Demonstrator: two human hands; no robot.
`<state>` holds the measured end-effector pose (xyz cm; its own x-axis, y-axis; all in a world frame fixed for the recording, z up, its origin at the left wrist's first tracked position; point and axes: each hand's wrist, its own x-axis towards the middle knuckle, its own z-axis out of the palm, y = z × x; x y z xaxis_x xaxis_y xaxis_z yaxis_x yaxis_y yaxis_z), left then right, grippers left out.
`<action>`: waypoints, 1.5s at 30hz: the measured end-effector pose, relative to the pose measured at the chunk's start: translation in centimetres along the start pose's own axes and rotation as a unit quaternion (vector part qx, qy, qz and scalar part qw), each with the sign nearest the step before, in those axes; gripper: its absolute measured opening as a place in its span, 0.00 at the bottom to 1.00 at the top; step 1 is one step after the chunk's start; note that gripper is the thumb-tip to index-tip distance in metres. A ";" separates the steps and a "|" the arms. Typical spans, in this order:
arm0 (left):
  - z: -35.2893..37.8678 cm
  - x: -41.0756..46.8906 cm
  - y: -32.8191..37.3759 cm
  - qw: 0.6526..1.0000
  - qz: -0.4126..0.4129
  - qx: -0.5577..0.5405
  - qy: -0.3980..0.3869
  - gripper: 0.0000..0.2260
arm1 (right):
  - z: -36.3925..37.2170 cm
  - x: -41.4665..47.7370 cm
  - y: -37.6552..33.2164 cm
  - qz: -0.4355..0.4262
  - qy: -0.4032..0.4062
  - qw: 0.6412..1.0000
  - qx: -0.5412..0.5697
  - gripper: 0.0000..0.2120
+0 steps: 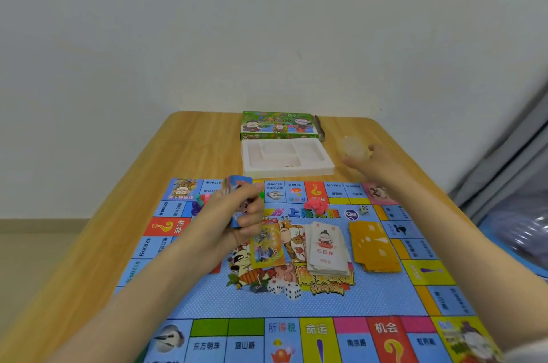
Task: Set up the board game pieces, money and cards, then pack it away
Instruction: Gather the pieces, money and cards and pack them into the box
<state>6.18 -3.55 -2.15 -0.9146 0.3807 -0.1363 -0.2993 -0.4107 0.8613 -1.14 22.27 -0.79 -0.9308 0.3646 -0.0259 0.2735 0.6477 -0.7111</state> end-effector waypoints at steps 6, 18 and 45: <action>-0.2 0.3 0.0 0.999 -0.008 -0.033 -0.003 0.11 | 0.6 0.7 0.6 0.062 -0.029 0.994 0.080 0.38; 0.1 0.1 -0.3 1.000 0.000 0.019 -0.012 0.13 | 2.5 0.0 -2.6 -0.228 -0.016 0.971 -0.072 0.12; -0.2 0.1 -0.1 0.999 -0.013 0.039 0.012 0.16 | 7.1 2.4 -6.5 -0.272 -0.044 0.953 -0.126 0.06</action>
<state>6.04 -3.69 -2.32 -0.9136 0.3695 -0.1697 -0.3014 -0.3354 0.8925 -6.87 14.16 -1.21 -0.9652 -0.1214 0.2316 -0.2161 0.8689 -0.4453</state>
